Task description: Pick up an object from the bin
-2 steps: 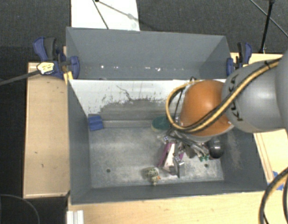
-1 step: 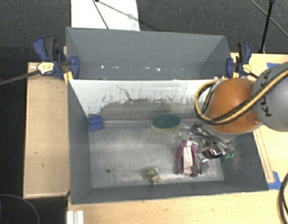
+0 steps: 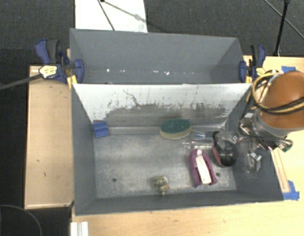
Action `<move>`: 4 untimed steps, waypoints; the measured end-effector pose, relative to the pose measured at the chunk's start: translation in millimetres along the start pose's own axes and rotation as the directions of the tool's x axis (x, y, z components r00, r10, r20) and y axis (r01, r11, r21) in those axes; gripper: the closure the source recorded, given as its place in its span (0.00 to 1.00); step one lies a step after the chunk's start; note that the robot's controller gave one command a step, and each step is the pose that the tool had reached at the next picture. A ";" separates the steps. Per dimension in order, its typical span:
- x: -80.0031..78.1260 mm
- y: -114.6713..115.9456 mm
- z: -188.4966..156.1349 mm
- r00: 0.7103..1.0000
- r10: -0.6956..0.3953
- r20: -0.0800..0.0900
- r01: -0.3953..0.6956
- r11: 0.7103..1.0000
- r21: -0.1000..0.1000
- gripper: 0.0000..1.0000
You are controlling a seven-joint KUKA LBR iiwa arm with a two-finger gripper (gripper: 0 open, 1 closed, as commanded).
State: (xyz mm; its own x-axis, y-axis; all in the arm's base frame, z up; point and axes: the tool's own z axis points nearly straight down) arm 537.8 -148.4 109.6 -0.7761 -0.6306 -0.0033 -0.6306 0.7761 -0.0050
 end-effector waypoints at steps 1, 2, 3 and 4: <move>-26.9 -12.6 34.3 0.995 -0.098 0.009 0.098 0.995 -0.017 0.00; -25.2 -14.2 32.2 0.996 -0.093 0.006 0.093 0.996 -0.014 1.00; -26.3 -18.3 -71.9 0.898 -0.439 0.002 0.439 0.898 0.002 1.00; -25.4 -17.2 -69.1 0.902 -0.433 0.001 0.433 0.902 -0.006 0.00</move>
Offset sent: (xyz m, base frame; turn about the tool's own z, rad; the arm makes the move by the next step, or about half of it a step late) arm 0.0250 -0.0030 -0.0396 -0.1022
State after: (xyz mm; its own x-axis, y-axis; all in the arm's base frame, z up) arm 567.9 -145.5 178.8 -0.4267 -0.9044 -0.0023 -0.9044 0.4267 -0.0001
